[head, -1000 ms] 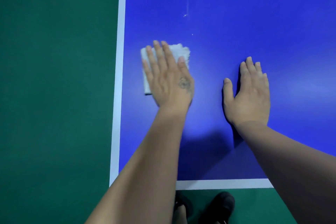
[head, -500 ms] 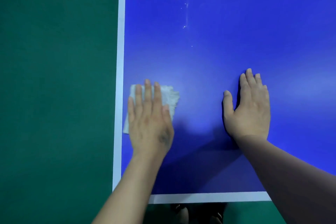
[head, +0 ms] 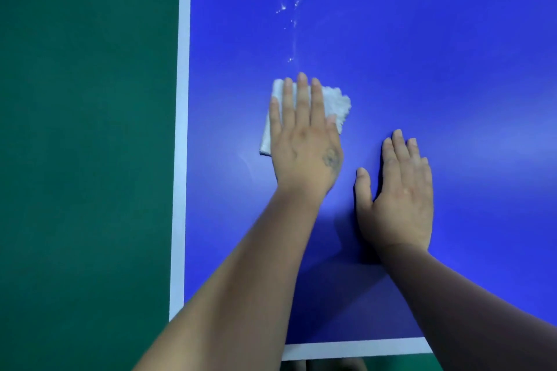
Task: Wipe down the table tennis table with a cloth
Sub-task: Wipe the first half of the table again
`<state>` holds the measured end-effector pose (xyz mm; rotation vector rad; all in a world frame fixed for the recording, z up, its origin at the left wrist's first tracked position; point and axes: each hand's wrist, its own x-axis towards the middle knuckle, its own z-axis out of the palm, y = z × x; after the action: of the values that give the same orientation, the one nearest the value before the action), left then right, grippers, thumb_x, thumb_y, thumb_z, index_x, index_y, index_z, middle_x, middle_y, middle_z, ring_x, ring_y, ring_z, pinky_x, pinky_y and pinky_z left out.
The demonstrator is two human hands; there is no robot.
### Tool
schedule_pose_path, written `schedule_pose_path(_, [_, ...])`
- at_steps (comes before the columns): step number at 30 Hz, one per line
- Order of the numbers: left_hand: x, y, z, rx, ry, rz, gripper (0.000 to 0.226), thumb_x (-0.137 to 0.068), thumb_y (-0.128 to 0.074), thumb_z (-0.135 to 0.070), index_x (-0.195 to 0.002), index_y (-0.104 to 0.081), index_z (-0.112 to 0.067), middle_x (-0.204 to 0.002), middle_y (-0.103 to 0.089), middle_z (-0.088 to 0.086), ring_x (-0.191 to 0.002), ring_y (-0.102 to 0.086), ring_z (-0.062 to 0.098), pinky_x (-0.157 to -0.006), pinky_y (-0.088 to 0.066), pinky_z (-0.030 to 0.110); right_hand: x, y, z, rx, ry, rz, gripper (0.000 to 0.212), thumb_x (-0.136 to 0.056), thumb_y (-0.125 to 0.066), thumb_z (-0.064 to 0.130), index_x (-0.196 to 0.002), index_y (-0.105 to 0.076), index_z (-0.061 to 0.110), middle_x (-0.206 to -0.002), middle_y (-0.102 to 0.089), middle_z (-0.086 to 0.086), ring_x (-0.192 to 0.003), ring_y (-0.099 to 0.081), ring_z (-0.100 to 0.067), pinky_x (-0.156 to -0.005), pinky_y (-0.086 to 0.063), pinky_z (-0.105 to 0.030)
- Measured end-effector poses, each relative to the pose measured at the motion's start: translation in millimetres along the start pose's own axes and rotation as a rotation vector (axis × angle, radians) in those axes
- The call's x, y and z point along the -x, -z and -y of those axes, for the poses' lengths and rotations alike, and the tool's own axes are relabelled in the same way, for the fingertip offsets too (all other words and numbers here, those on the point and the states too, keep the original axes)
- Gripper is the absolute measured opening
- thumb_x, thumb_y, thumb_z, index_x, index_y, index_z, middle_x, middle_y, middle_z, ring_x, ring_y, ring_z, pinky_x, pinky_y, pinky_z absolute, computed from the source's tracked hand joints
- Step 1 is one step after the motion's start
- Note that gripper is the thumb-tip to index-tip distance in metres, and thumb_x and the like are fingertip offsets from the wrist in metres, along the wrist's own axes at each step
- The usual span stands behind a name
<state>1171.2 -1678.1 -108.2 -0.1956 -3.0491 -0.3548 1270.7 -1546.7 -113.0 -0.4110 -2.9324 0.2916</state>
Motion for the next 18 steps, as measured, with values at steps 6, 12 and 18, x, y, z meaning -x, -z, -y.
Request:
schedule_pose_path(6, [63, 16, 42, -0.025, -0.06, 0.072, 0.061, -0.116, -0.023, -0.039, -0.172, -0.018, -0.014, -0.18, -0.012, 0.006, -0.167, -0.001, 0.027, -0.134, -0.011, 0.052, 1, 2, 1, 0.011, 0.009, 0.002, 0.066, -0.107, -0.043, 0.042, -0.161, -0.037, 0.003, -0.173, -0.029, -0.009, -0.162, -0.021, -0.031, -0.131, -0.019, -0.052])
schedule_pose_path(12, [33, 31, 102, -0.085, 0.191, 0.046, 0.064, -0.113, -0.021, -0.04, -0.172, -0.018, -0.013, -0.18, -0.014, 0.008, -0.167, -0.007, 0.029, -0.135, -0.007, 0.05, -1, 3, 1, -0.021, -0.013, 0.028, 0.066, -0.106, -0.044, 0.041, -0.16, -0.039, 0.004, -0.173, -0.03, -0.009, -0.162, -0.021, -0.031, -0.131, -0.019, -0.051])
schedule_pose_path(18, [-73, 14, 74, -0.045, 0.376, 0.018, 0.069, -0.11, -0.01, -0.041, -0.172, -0.01, -0.012, -0.181, -0.005, 0.01, -0.167, 0.001, 0.033, -0.134, -0.002, 0.054, -2, 2, -1, -0.031, -0.011, 0.049, 0.068, -0.106, -0.044, 0.042, -0.162, -0.038, 0.005, -0.174, -0.028, -0.008, -0.163, -0.019, -0.03, -0.132, -0.018, -0.051])
